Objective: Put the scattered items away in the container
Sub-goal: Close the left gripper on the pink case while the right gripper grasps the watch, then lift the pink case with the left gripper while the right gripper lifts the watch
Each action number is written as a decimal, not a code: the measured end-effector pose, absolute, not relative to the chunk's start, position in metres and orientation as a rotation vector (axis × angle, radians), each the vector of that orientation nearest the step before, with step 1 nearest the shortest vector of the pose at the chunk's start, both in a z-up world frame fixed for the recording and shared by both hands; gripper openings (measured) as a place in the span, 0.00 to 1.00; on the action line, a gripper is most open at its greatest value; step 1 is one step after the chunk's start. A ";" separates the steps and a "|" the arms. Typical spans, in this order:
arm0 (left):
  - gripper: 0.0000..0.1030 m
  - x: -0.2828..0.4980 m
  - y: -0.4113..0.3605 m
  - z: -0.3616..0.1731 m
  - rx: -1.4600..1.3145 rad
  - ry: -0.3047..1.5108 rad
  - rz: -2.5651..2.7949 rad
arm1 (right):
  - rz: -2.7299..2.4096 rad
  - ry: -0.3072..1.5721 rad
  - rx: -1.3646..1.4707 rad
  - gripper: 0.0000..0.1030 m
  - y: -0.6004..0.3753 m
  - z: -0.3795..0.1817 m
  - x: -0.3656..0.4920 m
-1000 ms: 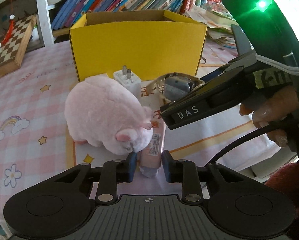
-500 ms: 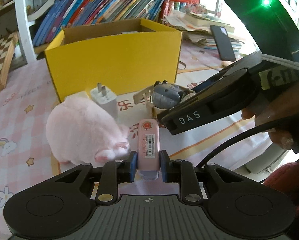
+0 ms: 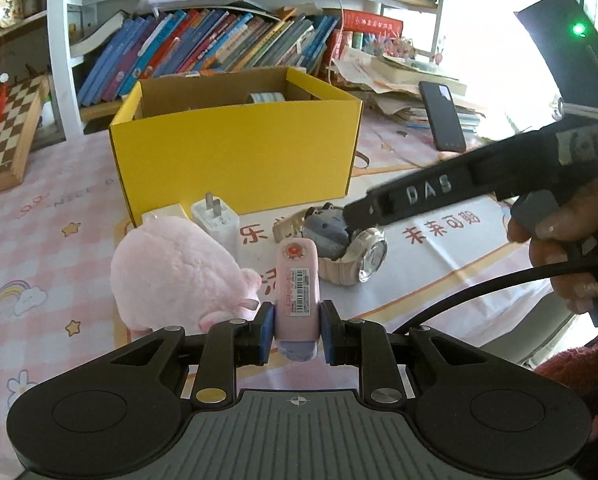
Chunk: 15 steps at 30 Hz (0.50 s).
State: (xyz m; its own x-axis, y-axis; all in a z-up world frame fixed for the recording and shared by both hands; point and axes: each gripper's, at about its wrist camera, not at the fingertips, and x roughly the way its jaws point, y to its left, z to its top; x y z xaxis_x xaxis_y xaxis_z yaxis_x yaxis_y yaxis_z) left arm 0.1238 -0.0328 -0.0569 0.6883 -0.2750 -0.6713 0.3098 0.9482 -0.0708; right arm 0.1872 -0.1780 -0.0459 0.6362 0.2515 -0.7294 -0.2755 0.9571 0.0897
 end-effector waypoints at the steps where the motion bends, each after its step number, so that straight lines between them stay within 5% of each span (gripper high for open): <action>1: 0.22 0.121 -0.033 -0.055 0.050 0.738 -0.327 | 0.284 0.826 -0.018 0.67 -0.180 -0.045 0.188; 3: 0.22 0.119 -0.032 -0.053 0.049 0.729 -0.327 | 0.261 0.844 0.002 0.55 -0.184 -0.047 0.192; 6: 0.22 0.117 -0.032 -0.051 0.051 0.721 -0.325 | 0.243 0.891 0.039 0.49 -0.186 -0.054 0.199; 15: 0.22 0.112 -0.032 -0.045 0.055 0.701 -0.324 | 0.277 0.948 0.050 0.42 -0.190 -0.056 0.188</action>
State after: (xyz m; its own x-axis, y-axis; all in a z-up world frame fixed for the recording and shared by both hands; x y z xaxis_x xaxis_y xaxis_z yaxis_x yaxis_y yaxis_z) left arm 0.1123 -0.0322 -0.0453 0.7166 -0.2747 -0.6411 0.3113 0.9485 -0.0584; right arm 0.1883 -0.1899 -0.0555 0.5505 0.2561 -0.7946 -0.2120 0.9635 0.1636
